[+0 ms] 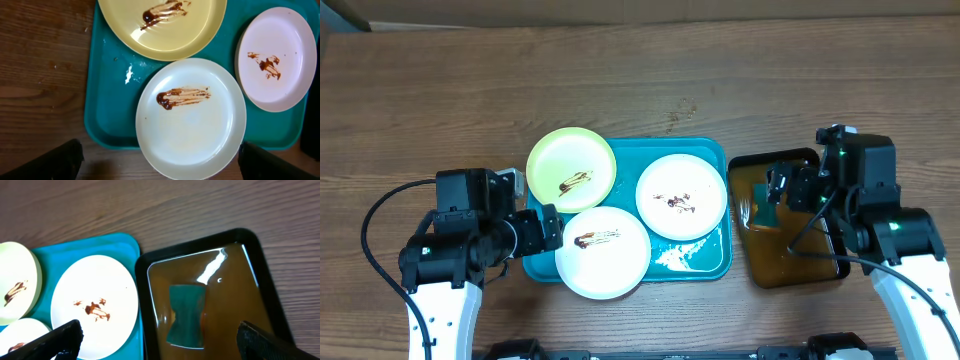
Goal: Clean dirty plates on tray and stack at the side
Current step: 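Move left gripper to the front white plate and grip its rim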
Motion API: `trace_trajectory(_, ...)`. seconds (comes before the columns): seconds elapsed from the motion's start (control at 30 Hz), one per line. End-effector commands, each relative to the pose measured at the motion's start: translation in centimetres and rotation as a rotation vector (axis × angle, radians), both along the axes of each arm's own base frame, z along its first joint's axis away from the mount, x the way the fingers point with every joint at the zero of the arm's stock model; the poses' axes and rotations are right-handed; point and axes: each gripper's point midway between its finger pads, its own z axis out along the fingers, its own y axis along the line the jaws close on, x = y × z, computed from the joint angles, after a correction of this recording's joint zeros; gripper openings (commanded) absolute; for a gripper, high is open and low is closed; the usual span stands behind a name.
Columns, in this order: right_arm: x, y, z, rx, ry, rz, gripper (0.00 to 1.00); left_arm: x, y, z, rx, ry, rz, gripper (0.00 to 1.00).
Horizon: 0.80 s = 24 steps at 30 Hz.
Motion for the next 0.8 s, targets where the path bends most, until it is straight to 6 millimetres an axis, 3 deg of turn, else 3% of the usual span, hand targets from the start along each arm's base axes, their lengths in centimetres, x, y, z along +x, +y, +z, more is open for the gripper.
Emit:
trace_trajectory(0.0,0.7,0.3,1.6,0.028,-0.046,0.008,1.0,-0.2,-0.8,0.5,-0.036,0.01,-0.019,0.99)
trace_trajectory(0.13,0.7,0.3,1.7,0.028,-0.049,0.008,1.0,-1.4,-0.9,-0.9,-0.05,0.074,-0.002,0.9)
trace_trajectory(0.4,0.7,0.3,1.7,0.028,-0.049,0.008,1.0,-3.8,-1.7,-4.8,-0.089,0.244,0.074,0.89)
trace_trajectory(0.77,0.7,0.3,1.7,0.028,-0.048,0.009,1.0,-4.4,-3.0,-7.8,-0.051,0.432,0.11,0.83)
